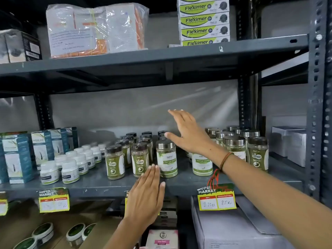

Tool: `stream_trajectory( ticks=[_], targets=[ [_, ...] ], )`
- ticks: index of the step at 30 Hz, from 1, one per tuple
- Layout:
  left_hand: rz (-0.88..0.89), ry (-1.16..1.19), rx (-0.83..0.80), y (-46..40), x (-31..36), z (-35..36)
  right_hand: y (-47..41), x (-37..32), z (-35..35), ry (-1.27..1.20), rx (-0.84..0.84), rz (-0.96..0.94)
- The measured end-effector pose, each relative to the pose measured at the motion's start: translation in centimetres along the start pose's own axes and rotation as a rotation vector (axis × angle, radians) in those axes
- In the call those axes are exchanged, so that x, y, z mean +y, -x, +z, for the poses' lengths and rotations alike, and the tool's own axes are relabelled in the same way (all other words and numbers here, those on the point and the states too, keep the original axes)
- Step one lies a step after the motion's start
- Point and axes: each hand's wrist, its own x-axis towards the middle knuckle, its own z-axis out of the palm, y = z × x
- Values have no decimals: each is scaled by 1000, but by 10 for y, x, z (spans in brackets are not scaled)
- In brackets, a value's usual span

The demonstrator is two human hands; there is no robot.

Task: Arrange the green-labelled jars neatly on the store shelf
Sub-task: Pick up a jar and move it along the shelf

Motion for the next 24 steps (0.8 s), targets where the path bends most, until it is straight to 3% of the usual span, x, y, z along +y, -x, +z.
stream_trajectory(
  ticks=[9,24],
  targets=[
    [-72,-33,8,-15,9,1,-12,3,21,151,-326,2],
    [-104,-51,18,-12,11,9,-25,2,28,81,-322,84]
  ],
)
